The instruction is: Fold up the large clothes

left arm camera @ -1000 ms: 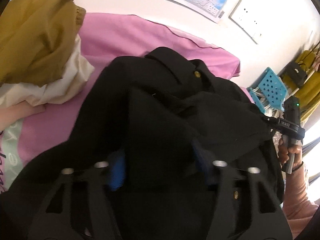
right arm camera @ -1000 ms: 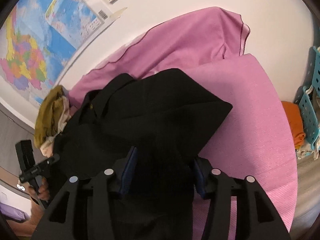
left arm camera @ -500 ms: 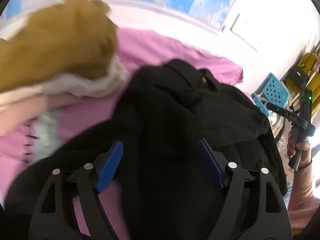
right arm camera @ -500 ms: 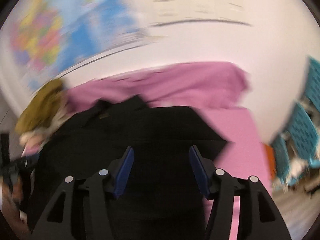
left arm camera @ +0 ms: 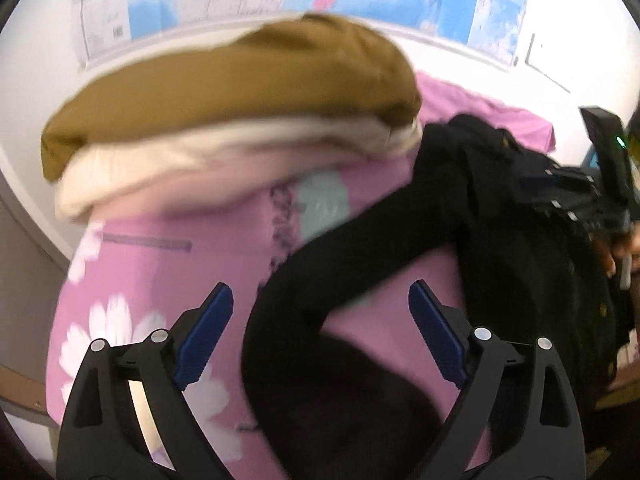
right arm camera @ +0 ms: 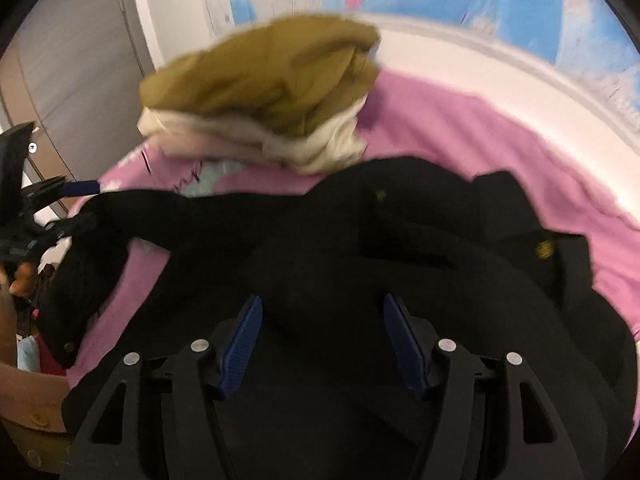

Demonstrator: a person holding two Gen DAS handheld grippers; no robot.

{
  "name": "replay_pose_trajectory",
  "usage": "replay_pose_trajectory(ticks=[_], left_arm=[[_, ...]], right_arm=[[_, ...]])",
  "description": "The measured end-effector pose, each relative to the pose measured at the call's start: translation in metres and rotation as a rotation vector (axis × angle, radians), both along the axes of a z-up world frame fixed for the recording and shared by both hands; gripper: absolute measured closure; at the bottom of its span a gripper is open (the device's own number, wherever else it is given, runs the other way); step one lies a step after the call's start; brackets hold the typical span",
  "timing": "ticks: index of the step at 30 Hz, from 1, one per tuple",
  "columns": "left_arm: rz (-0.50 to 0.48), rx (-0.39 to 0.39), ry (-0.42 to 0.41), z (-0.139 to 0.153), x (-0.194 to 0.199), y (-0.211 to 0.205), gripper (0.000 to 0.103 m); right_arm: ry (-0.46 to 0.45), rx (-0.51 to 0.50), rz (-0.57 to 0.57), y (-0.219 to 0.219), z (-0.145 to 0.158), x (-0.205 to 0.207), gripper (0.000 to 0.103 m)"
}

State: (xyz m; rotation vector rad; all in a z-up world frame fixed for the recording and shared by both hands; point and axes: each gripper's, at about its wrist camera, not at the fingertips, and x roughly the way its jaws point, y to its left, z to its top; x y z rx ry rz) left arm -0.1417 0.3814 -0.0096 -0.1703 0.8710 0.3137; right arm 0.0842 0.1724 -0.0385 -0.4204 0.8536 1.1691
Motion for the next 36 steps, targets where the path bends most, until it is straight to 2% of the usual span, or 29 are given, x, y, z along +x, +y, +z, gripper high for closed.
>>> replay_pose_trajectory(ticks=[2, 5, 7, 8, 9, 10, 12, 14, 15, 16, 17, 18, 20, 22, 25, 26, 29, 33, 36], left_arm=[[-0.012, -0.006, 0.036, -0.015, -0.011, 0.003, 0.014], [-0.007, -0.035, 0.095, -0.037, -0.018, 0.011, 0.014], [0.014, -0.036, 0.122, -0.048, -0.019, 0.018, 0.028], [0.014, -0.011, 0.104, -0.045, -0.02, 0.018, 0.052], [-0.011, 0.006, 0.086, -0.039, -0.02, 0.016, 0.086], [-0.012, 0.049, 0.076, -0.032, -0.019, 0.014, 0.088], [0.029, 0.311, 0.059, -0.01, -0.018, 0.004, 0.09], [0.04, 0.457, 0.03, 0.013, -0.018, -0.002, 0.089], [0.048, 0.497, 0.009, 0.024, -0.018, -0.003, 0.085], [0.047, 0.548, -0.037, 0.04, -0.02, -0.008, 0.081], [0.025, 0.574, -0.083, 0.052, -0.022, -0.014, 0.065], [-0.016, 0.581, -0.119, 0.059, -0.025, -0.021, 0.045], [-0.098, 0.538, -0.142, 0.057, -0.026, -0.028, 0.022], [-0.159, 0.422, -0.129, 0.042, -0.025, -0.028, 0.021], [-0.155, 0.245, -0.112, 0.015, -0.031, -0.014, 0.022], [-0.146, 0.163, -0.123, 0.006, -0.037, -0.006, 0.02], [-0.083, 0.004, -0.164, -0.01, -0.06, 0.014, 0.018], [-0.015, -0.065, -0.231, -0.011, -0.098, 0.027, 0.017], [0.003, -0.045, -0.211, -0.017, -0.118, 0.024, 0.017]], right_arm=[[0.002, -0.02, 0.003, 0.003, -0.003, -0.001, 0.041], [0.027, 0.02, 0.001, -0.005, 0.009, -0.005, 0.04], [0.026, 0.049, -0.005, -0.01, 0.019, -0.009, 0.034], [0.021, 0.061, -0.011, -0.013, 0.024, -0.012, 0.034], [0.018, 0.068, -0.019, -0.014, 0.027, -0.013, 0.034], [0.022, 0.074, -0.025, -0.015, 0.03, -0.014, 0.034], [0.026, 0.086, -0.035, -0.018, 0.034, -0.017, 0.034], [0.024, 0.099, -0.037, -0.021, 0.038, -0.018, 0.034], [0.022, 0.104, -0.039, -0.022, 0.039, -0.018, 0.034], [0.023, 0.109, -0.039, -0.022, 0.041, -0.019, 0.033], [0.03, 0.115, -0.032, -0.02, 0.041, -0.021, 0.033], [0.033, 0.117, -0.031, -0.019, 0.04, -0.022, 0.033], [0.043, 0.116, -0.02, -0.016, 0.036, -0.026, 0.033], [0.051, 0.106, -0.007, -0.012, 0.032, -0.03, 0.033], [0.057, 0.084, 0.023, -0.004, 0.027, -0.038, 0.033], [0.058, 0.08, 0.038, -0.001, 0.026, -0.041, 0.033], [0.042, 0.076, 0.084, 0.011, 0.03, -0.051, 0.033], [0.002, 0.089, 0.167, 0.04, 0.041, -0.066, 0.033], [-0.021, 0.087, 0.21, 0.074, 0.041, -0.072, 0.032]])
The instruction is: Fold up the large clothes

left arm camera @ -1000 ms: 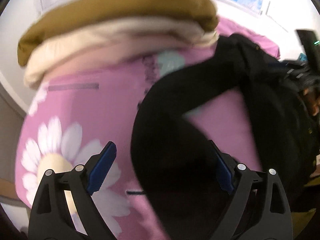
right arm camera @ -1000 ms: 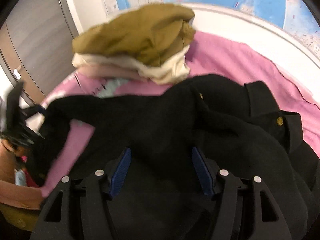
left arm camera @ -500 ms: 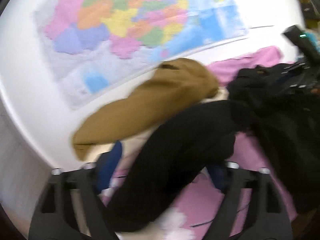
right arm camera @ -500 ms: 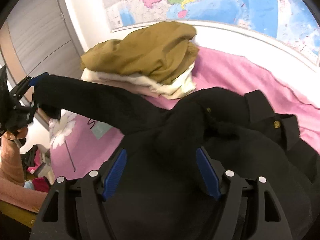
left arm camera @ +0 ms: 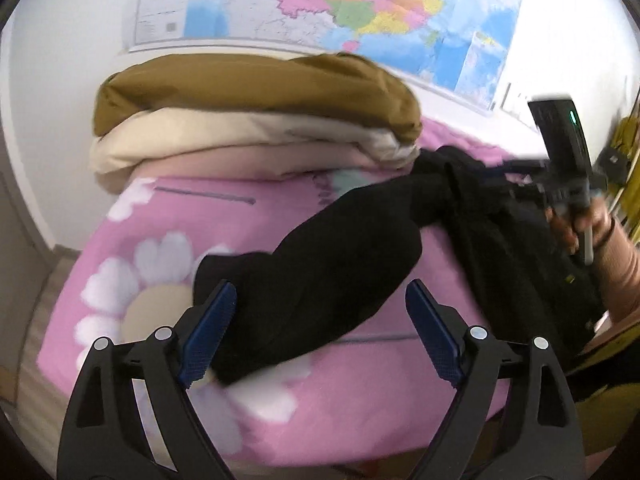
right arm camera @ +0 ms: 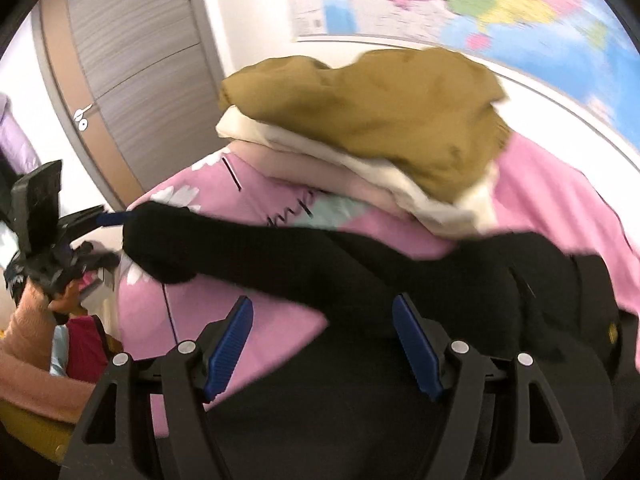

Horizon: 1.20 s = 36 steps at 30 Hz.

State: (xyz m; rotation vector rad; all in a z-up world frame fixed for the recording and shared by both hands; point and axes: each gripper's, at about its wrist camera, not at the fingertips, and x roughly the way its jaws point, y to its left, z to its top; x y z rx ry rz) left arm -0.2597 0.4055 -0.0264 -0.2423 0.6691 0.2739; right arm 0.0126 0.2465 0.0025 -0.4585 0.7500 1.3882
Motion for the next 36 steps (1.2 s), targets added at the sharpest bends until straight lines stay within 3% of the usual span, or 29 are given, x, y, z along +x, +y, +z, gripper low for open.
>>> replay_pose_trajectory(ticks=[5, 6, 7, 8, 9, 12, 14, 16, 17, 18, 19, 21, 22, 24, 28, 29, 30, 31, 32, 33, 36], left_arm=[[0.007, 0.078, 0.092, -0.016, -0.003, -0.015, 0.013], [0.007, 0.104, 0.104, -0.016, -0.003, -0.017, 0.013], [0.009, 0.142, 0.12, -0.018, -0.001, -0.021, 0.014], [0.02, 0.181, 0.136, -0.019, 0.001, -0.023, 0.017], [0.029, 0.202, 0.147, -0.018, 0.002, -0.023, 0.03], [0.084, 0.25, 0.154, -0.01, 0.008, -0.018, 0.061], [0.13, 0.236, 0.111, 0.004, 0.008, -0.009, 0.064], [0.147, 0.18, 0.032, 0.019, -0.001, -0.002, 0.045], [0.137, 0.115, -0.039, 0.028, -0.01, 0.004, 0.023], [0.109, 0.045, -0.122, 0.035, -0.022, 0.008, 0.017], [0.097, 0.008, -0.175, 0.039, -0.03, 0.013, 0.017], [0.121, -0.039, -0.217, 0.042, -0.045, 0.022, 0.015], [0.13, -0.047, -0.201, 0.04, -0.046, 0.025, 0.014], [0.191, -0.068, -0.081, 0.022, -0.039, 0.036, 0.013], [0.212, -0.2, 0.041, -0.014, -0.022, 0.054, 0.014], [0.201, -0.226, 0.037, -0.019, -0.017, 0.054, 0.022], [0.186, -0.245, 0.03, -0.022, -0.012, 0.053, 0.047], [0.173, -0.252, 0.028, -0.022, -0.009, 0.05, 0.062], [0.152, -0.254, 0.023, -0.018, -0.003, 0.047, 0.086], [0.138, -0.248, 0.003, -0.007, 0.003, 0.044, 0.095], [0.078, -0.161, -0.086, 0.042, 0.016, 0.029, 0.096]], right_arm=[[-0.034, -0.077, 0.04, 0.058, -0.021, -0.004, 0.033], [-0.033, -0.097, 0.053, 0.064, -0.027, -0.005, 0.038], [-0.026, -0.118, 0.082, 0.066, -0.032, -0.007, 0.058], [-0.028, -0.128, 0.1, 0.066, -0.034, -0.009, 0.086], [-0.032, -0.13, 0.114, 0.063, -0.035, -0.011, 0.097], [-0.034, -0.105, 0.15, 0.041, -0.03, -0.017, 0.099], [-0.028, -0.086, 0.172, 0.025, -0.025, -0.019, 0.099], [-0.053, -0.086, 0.182, 0.01, -0.023, -0.023, 0.099], [-0.062, -0.088, 0.193, 0.001, -0.025, -0.025, 0.099], [-0.076, -0.093, 0.191, -0.005, -0.027, -0.027, 0.099], [-0.102, -0.103, 0.185, -0.01, -0.031, -0.028, 0.099], [-0.135, -0.116, 0.181, -0.014, -0.039, -0.031, 0.097], [-0.136, -0.117, 0.184, -0.016, -0.042, -0.031, 0.095], [-0.127, -0.108, 0.19, -0.02, -0.046, -0.031, 0.093], [-0.103, -0.091, 0.187, -0.02, -0.049, -0.029, 0.09], [-0.098, -0.088, 0.185, -0.02, -0.049, -0.029, 0.089], [-0.097, -0.085, 0.184, -0.02, -0.048, -0.029, 0.089], [-0.098, -0.08, 0.18, -0.021, -0.048, -0.03, 0.089], [-0.088, -0.072, 0.175, -0.024, -0.047, -0.028, 0.089], [-0.076, -0.066, 0.171, -0.025, -0.046, -0.027, 0.088], [-0.023, -0.033, 0.154, -0.031, -0.04, -0.019, 0.08]])
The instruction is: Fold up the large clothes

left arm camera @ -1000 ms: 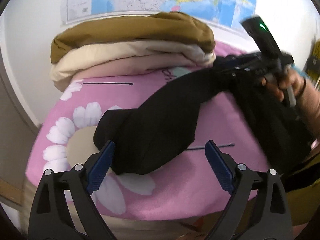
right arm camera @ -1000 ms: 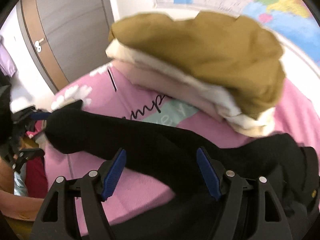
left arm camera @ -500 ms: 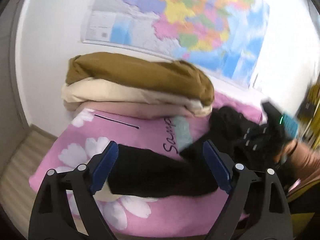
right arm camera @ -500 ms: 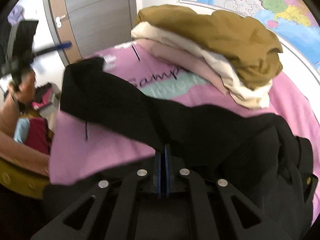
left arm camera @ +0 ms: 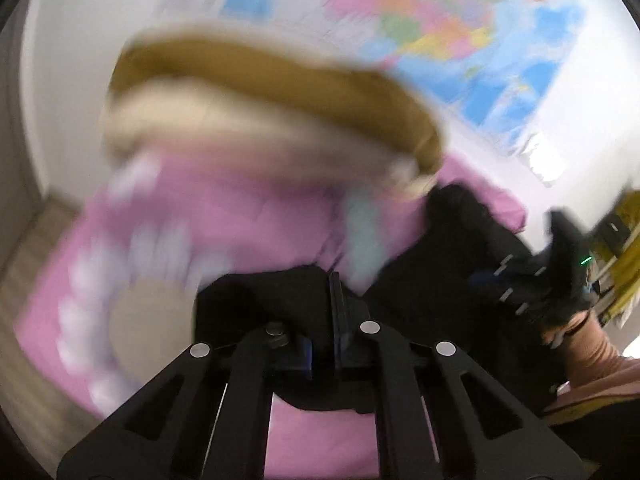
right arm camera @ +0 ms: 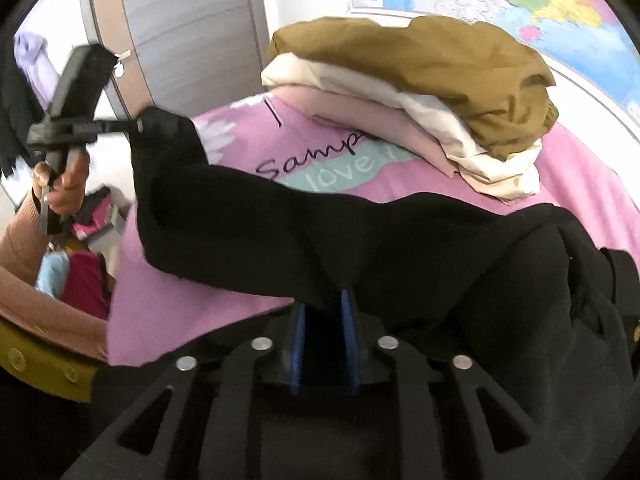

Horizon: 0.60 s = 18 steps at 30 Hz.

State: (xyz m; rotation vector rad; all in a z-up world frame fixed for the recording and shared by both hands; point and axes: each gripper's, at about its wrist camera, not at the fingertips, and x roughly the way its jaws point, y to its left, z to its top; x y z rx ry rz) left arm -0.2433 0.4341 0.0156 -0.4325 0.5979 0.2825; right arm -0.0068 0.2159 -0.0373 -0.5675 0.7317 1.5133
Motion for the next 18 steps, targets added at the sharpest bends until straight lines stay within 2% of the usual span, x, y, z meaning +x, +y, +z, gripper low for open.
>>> replay_pose_trajectory(ticks=[2, 4, 6, 9, 12, 13, 14, 18], left_arm=[[-0.043, 0.1, -0.1, 0.054, 0.011, -0.014, 0.096], [-0.065, 0.181, -0.166, 0.099, 0.022, -0.025, 0.097], [-0.095, 0.248, -0.218, 0.14, 0.037, -0.037, 0.097], [-0.161, 0.338, -0.29, 0.199, 0.074, -0.066, 0.097], [-0.273, 0.356, -0.333, 0.229, 0.115, -0.102, 0.097], [-0.322, 0.344, -0.338, 0.234, 0.13, -0.113, 0.097], [-0.379, 0.335, -0.336, 0.237, 0.147, -0.129, 0.097], [-0.565, 0.359, -0.306, 0.229, 0.208, -0.204, 0.097]], right_arm=[[0.051, 0.055, -0.028, -0.01, 0.011, 0.01, 0.066], [0.097, 0.111, -0.066, -0.023, 0.023, 0.022, 0.056], [0.132, 0.171, -0.102, -0.039, 0.038, 0.033, 0.055], [0.14, 0.256, -0.15, -0.065, 0.061, 0.045, 0.045], [0.153, 0.359, -0.188, -0.096, 0.083, 0.054, 0.037], [0.159, 0.397, -0.205, -0.109, 0.091, 0.058, 0.028], [0.164, 0.417, -0.214, -0.116, 0.095, 0.06, 0.026], [0.155, 0.481, -0.29, -0.152, 0.106, 0.071, 0.026]])
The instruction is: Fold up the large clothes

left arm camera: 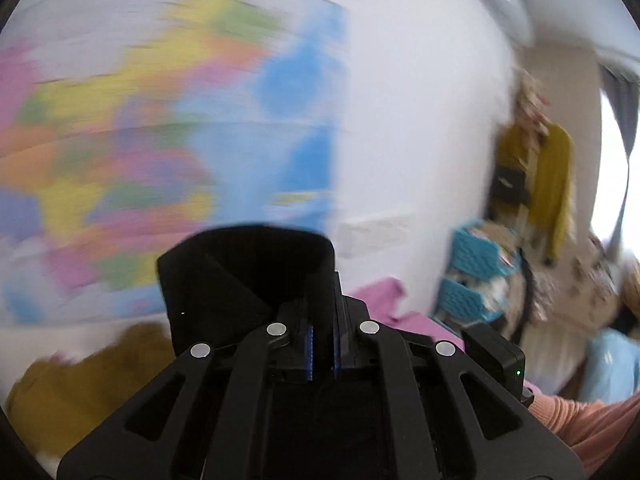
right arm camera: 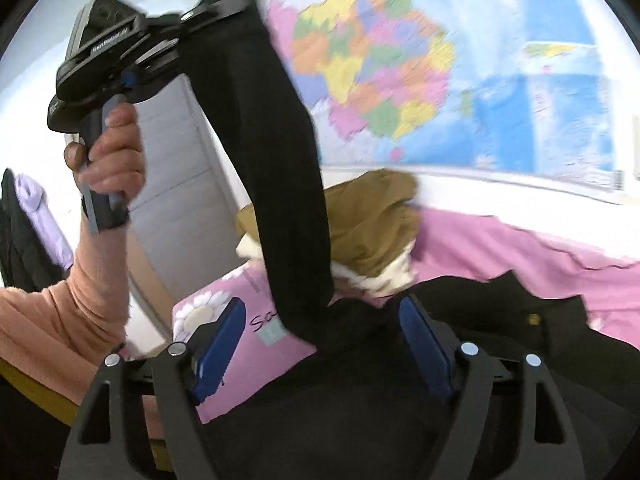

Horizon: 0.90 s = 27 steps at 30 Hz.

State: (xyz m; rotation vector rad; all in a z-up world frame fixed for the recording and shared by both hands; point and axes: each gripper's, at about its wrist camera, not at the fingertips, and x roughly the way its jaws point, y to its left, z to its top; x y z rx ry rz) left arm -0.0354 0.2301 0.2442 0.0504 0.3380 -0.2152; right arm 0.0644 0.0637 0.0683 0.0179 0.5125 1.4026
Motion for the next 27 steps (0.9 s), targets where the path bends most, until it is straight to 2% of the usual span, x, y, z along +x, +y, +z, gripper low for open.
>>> replay_pose_trajectory(ticks=[3, 4, 5, 7, 8, 10, 11, 12, 13, 14, 16, 18, 19, 20, 22, 24, 25, 27], left_arm=[[-0.13, 0.038, 0.092, -0.025, 0.049, -0.057, 0.096], [-0.163, 0.048, 0.136, -0.038, 0.066, -0.076, 0.096], [-0.213, 0.044, 0.195, -0.055, 0.084, -0.094, 0.096], [-0.267, 0.039, 0.277, -0.081, 0.109, -0.115, 0.094], [-0.301, 0.037, 0.31, -0.093, 0.116, -0.122, 0.088], [-0.37, 0.017, 0.389, -0.117, 0.131, -0.134, 0.063], [-0.371, 0.009, 0.399, -0.125, 0.133, -0.135, 0.044], [-0.342, 0.02, 0.388, -0.129, 0.134, -0.136, 0.035], [-0.32, 0.026, 0.364, -0.13, 0.132, -0.131, 0.032], [-0.309, 0.012, 0.347, -0.129, 0.129, -0.124, 0.03], [-0.27, -0.031, 0.312, -0.122, 0.119, -0.1, 0.028], [-0.211, -0.043, 0.265, -0.116, 0.102, -0.073, 0.014], [-0.154, -0.033, 0.238, -0.118, 0.09, -0.055, 0.014], [-0.112, -0.017, 0.237, -0.123, 0.08, -0.039, 0.014], [-0.027, 0.001, 0.269, -0.139, 0.063, -0.009, 0.014], [0.024, 0.001, 0.307, -0.155, 0.054, 0.01, 0.014], [0.056, -0.002, 0.339, -0.169, 0.05, 0.021, 0.014], [0.113, 0.002, 0.376, -0.19, 0.042, 0.037, 0.014]], right_arm=[[0.007, 0.02, -0.059, -0.027, 0.0, 0.004, 0.025], [0.011, 0.034, -0.094, -0.038, -0.001, 0.007, 0.022], [0.016, 0.042, -0.117, -0.044, -0.002, 0.009, 0.018], [0.055, 0.051, -0.184, -0.063, -0.011, 0.019, 0.017], [0.077, 0.054, -0.2, -0.07, -0.017, 0.022, 0.017], [0.134, 0.057, -0.243, -0.081, -0.029, 0.033, 0.018], [0.179, 0.056, -0.261, -0.089, -0.039, 0.041, 0.02], [0.217, 0.059, -0.276, -0.094, -0.047, 0.047, 0.031], [0.245, 0.063, -0.28, -0.096, -0.054, 0.051, 0.056], [0.293, 0.064, -0.277, -0.101, -0.065, 0.058, 0.077], [0.334, 0.033, -0.303, -0.108, -0.08, 0.064, 0.086], [0.355, -0.018, -0.323, -0.118, -0.097, 0.065, 0.086], [0.368, -0.044, -0.332, -0.121, -0.102, 0.066, 0.082], [0.38, -0.077, -0.352, -0.127, -0.107, 0.067, 0.063], [0.361, -0.11, -0.392, -0.136, -0.11, 0.069, 0.04], [0.321, -0.141, -0.409, -0.131, -0.102, 0.075, 0.034], [0.313, -0.147, -0.403, -0.125, -0.1, 0.08, 0.021], [0.288, -0.165, -0.405, -0.105, -0.089, 0.09, 0.014]])
